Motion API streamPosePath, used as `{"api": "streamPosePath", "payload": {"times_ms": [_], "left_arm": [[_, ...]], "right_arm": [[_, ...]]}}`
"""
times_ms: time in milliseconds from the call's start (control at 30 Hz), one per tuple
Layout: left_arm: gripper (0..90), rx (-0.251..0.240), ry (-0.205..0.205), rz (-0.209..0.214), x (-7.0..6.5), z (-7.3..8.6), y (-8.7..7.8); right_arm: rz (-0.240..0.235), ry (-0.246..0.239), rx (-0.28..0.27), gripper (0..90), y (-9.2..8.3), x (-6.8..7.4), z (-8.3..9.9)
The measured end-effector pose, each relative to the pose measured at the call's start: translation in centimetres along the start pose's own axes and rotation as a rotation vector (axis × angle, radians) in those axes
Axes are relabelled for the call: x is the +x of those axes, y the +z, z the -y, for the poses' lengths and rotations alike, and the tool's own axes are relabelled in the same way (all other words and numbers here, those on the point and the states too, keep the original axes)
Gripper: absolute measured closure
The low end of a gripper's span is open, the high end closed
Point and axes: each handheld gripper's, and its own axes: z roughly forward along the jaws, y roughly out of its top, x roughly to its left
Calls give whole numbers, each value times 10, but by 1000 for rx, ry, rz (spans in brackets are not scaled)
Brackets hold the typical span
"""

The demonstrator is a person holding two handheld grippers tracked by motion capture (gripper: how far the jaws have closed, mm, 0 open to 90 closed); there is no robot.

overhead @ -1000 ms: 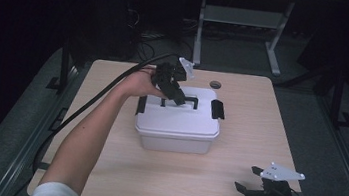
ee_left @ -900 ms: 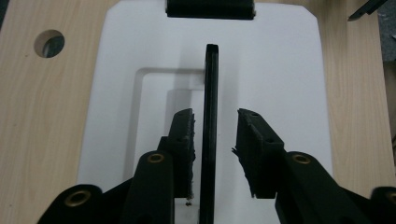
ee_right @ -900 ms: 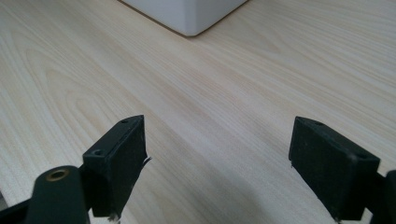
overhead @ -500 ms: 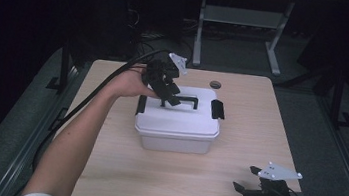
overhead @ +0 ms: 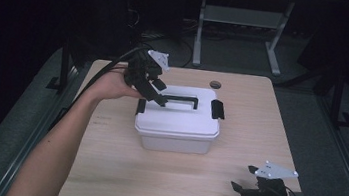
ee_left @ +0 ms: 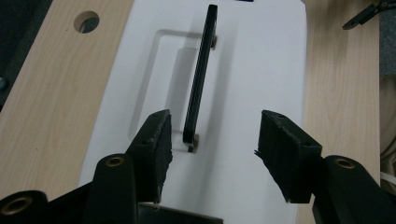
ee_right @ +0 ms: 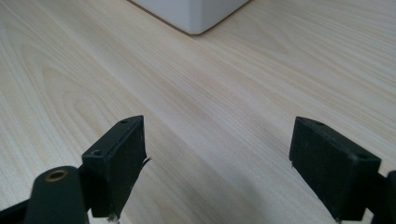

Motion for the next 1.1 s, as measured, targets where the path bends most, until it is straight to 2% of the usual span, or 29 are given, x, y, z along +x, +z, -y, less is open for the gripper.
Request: {"api": "streamPosePath", "payload": {"times_ms": [167, 400, 467, 533, 633, 767, 867, 1100], "left_arm": [[431, -22, -17, -5, -1, 7, -6], [427, -20, -32, -7, -7, 18, -13], [420, -36, -43, 7, -9, 21, -15], [418, -40, -38, 1, -12, 25, -17], [409, -26, -37, -5, -14, 30, -18], [399, -33, -63, -14, -17, 39, -19], [387, -39, -66, -16, -21, 44, -20], [363, -30, -89, -30, -25, 59, -23]], "right_arm": [[3, 10, 1, 180, -1, -1, 2], [12, 9, 4, 179, -3, 1, 3], [14, 5, 13, 180, -3, 2, 4], [18, 4, 12, 180, -4, 1, 5], [25, 8, 8, 179, -7, 0, 4], [26, 5, 10, 179, -7, -1, 4], [28, 10, 3, 179, -8, 0, 4], [23, 10, 21, 180, -6, 0, 5]]}}
